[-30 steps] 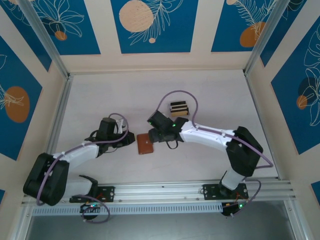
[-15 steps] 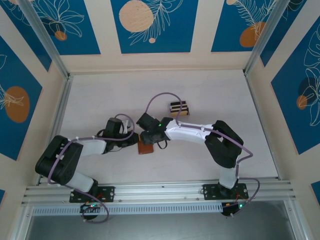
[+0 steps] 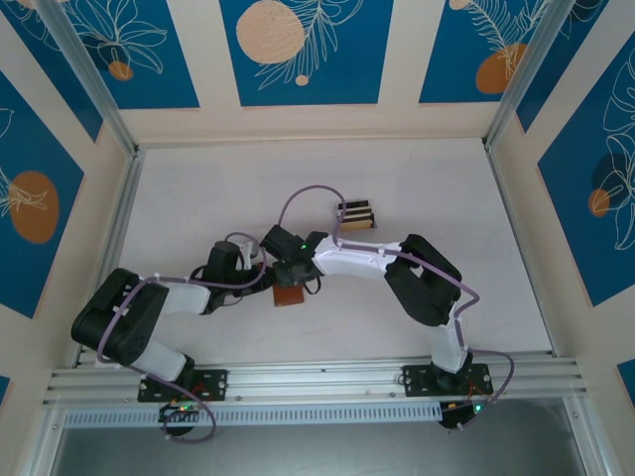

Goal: Put the credit cards into the card holder
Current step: Open the button on the card holder.

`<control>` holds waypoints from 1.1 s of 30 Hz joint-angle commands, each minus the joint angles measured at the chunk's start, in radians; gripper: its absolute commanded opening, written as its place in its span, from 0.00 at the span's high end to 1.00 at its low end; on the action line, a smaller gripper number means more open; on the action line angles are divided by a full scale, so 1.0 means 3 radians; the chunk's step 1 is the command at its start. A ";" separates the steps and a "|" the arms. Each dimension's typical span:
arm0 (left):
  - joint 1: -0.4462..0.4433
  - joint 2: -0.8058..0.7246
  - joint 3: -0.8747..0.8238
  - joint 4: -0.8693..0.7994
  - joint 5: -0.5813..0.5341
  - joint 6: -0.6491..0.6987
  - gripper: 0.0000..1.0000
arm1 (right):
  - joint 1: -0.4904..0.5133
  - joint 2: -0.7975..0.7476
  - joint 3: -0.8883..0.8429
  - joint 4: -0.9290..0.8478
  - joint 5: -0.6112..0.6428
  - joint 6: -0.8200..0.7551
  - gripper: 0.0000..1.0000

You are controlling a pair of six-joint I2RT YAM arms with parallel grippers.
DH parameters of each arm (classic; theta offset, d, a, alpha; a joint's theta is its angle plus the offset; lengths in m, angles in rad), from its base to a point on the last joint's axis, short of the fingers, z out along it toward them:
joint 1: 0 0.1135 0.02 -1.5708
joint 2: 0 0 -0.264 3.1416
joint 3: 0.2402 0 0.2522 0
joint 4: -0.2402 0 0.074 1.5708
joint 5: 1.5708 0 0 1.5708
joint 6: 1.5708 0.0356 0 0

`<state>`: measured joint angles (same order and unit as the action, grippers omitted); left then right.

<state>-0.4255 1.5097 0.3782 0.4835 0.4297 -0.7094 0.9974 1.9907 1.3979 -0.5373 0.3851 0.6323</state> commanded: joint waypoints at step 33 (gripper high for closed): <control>-0.0059 -0.0037 -0.0100 -0.0506 -0.0239 0.0089 1.00 | 0.0432 0.0066 -0.0661 -0.0192 0.0494 0.0252 0.74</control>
<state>-0.4320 1.4914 0.3637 0.4740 0.4095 -0.6979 1.1011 1.9617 1.2606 -0.3962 0.6025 0.6903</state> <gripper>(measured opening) 0.038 0.280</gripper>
